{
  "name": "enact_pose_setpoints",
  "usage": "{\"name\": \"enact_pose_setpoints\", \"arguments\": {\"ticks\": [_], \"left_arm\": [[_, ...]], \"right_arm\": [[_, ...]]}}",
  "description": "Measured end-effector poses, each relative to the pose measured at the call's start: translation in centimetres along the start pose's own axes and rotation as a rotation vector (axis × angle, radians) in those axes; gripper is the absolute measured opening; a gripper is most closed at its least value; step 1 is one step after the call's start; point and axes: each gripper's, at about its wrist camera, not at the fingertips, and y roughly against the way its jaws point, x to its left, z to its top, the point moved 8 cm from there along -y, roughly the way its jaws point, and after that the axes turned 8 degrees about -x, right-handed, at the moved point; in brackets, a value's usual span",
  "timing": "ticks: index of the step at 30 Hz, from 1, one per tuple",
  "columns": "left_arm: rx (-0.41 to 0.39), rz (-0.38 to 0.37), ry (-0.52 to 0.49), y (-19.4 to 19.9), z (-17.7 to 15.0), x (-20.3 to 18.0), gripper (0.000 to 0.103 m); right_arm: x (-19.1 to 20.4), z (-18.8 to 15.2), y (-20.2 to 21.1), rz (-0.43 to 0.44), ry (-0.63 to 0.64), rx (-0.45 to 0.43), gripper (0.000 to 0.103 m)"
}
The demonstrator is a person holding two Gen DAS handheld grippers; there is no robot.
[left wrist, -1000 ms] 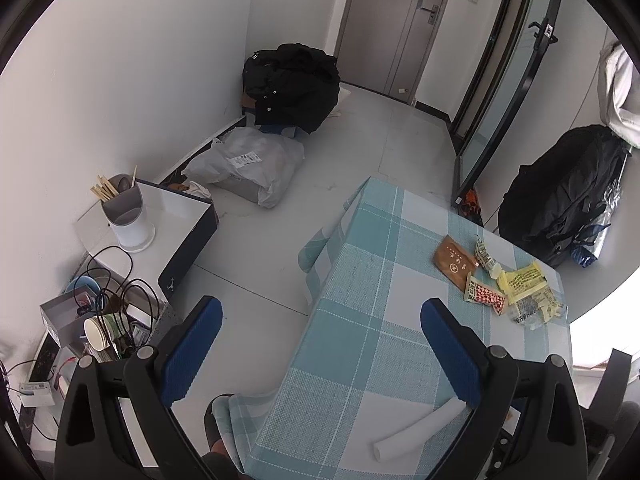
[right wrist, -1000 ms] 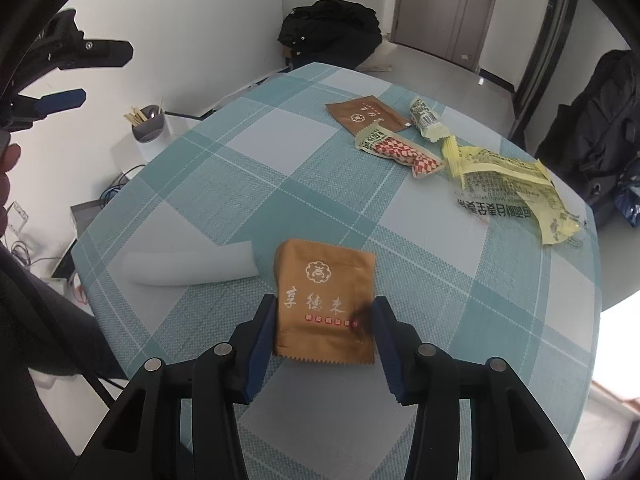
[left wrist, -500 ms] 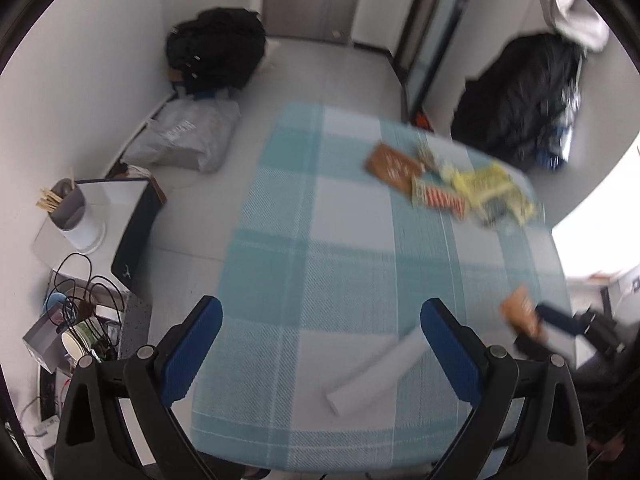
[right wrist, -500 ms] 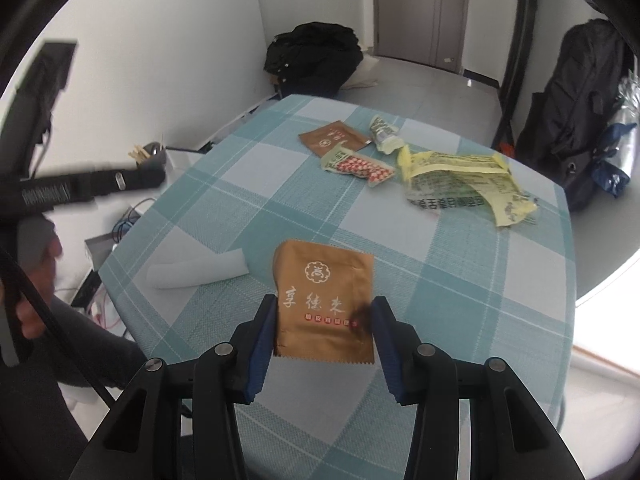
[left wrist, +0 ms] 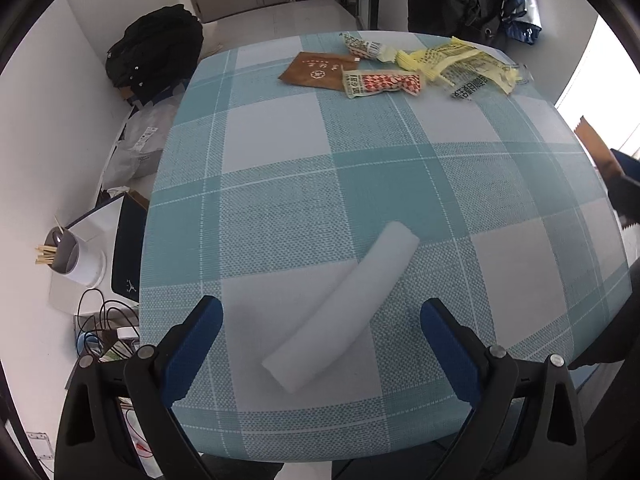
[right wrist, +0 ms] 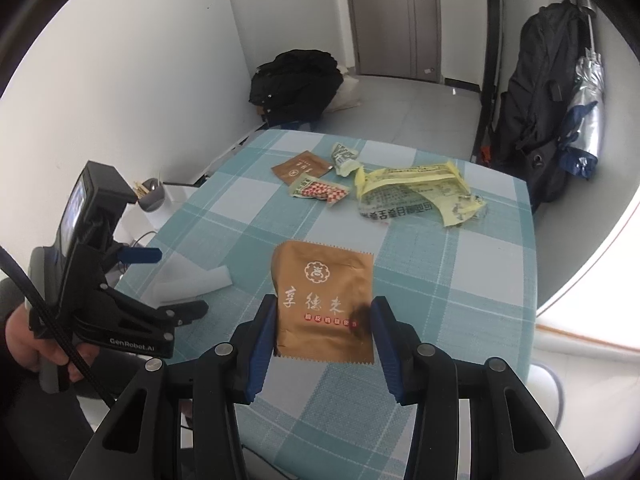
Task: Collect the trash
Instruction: 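Grasp the white foam strip with the left gripper while the right holds the sachet, then carry the sachet and foam strip in both grippers over the bin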
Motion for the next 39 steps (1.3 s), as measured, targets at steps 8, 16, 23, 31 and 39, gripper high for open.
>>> {"name": "enact_pose_setpoints", "arguments": {"ticks": [8,16,23,31,39], "left_arm": [[0.015,-0.036,0.032,0.2,0.4,-0.3,0.065],[0.005,-0.076,-0.006,0.8,1.0,-1.6,0.027],[0.006,-0.086,0.036,0.8,1.0,-1.2,0.017],[0.005,-0.101,0.083,1.3,0.7,-0.9,0.005],[-0.035,-0.084,0.137,2.2,1.1,0.4,0.005]], "right_arm": [[-1.1,0.1,1.2,0.002,-0.038,-0.019,0.045],[-1.7,0.1,1.5,-0.005,-0.043,-0.025,0.045],[-2.1,0.0,2.5,-0.008,-0.071,-0.036,0.045],[-2.5,0.2,2.9,-0.006,-0.105,-0.044,0.045],[-1.6,1.2,3.9,-0.006,-0.099,-0.091,0.045]]}}
